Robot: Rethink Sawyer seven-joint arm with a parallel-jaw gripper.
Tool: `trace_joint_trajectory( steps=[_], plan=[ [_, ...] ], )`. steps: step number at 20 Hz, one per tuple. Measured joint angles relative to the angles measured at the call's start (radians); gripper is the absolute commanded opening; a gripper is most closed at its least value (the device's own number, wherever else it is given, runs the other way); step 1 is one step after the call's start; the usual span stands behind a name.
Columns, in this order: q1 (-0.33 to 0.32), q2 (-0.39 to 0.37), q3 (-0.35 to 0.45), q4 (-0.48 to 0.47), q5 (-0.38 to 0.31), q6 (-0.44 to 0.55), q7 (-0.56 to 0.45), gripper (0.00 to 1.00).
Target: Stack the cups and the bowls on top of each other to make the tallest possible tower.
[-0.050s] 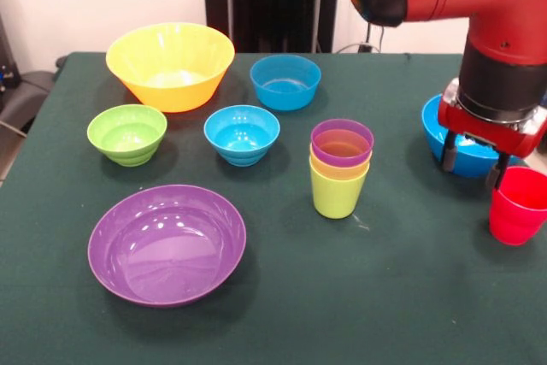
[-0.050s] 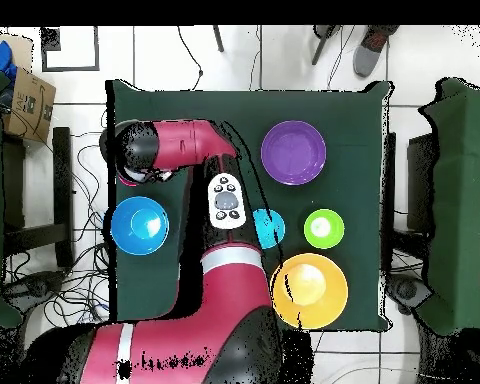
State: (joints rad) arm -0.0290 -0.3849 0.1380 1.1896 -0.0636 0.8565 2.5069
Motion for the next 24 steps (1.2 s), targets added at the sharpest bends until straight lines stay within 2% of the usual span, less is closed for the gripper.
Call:
trace_joint_trajectory(
  steps=[11, 24],
  plan=[
    [0.000, 0.035, 0.028, -0.001, -0.004, 0.025, 0.000, 1.00],
    [-0.016, -0.007, 0.069, 0.000, -0.005, 0.063, 0.000, 1.00]
  ],
)
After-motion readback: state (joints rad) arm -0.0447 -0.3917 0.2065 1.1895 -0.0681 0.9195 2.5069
